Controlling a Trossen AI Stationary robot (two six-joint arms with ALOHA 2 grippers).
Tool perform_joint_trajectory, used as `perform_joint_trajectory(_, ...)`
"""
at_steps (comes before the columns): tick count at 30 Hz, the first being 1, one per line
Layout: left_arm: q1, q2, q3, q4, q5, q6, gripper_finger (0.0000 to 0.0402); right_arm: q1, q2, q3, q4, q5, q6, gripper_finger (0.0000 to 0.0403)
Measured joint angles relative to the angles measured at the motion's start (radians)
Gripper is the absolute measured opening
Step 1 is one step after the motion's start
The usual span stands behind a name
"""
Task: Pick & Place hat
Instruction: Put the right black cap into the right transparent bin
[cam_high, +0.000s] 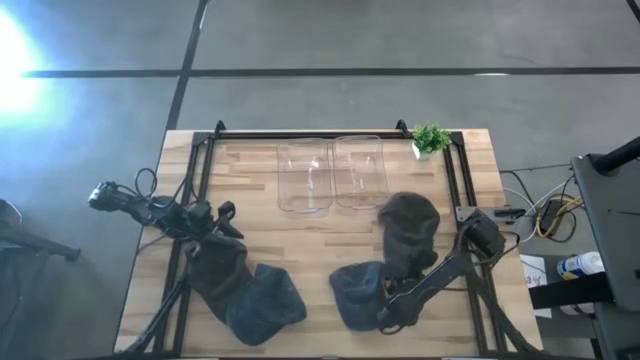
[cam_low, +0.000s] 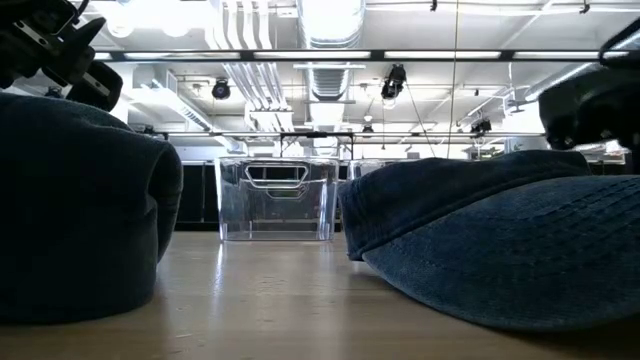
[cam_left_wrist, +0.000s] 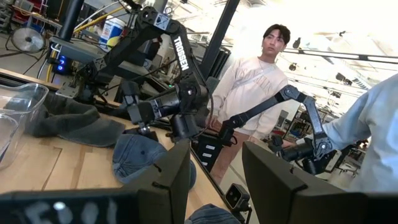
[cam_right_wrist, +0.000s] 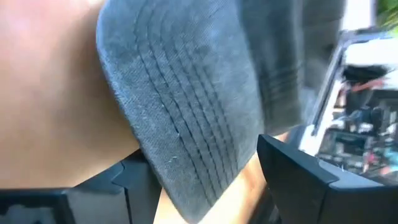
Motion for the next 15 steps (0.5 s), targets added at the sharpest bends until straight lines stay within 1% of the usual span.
perform_joint_trajectory(7,0.0,0.0,0.0,-0.001,0.0,0.0,0.014,-0.034,-0.05,-0.023,-0.01,0.156,-0.023,0.0247)
perform_joint_trajectory(11,0.0,0.0,0.0,-0.002,0.0,0.0,0.014,-0.06,-0.063,-0.046,-0.006,0.163,0.007,0.0242)
perform_joint_trajectory(13,0.0,0.0,0.0,-0.003,0.0,0.0,0.014,-0.071,-0.065,-0.056,0.005,0.163,0.017,0.0229)
perform_joint_trajectory(15,0.0,0.0,0.0,-0.003,0.0,0.0,0.014,-0.082,-0.072,-0.067,0.035,0.163,0.019,0.0206)
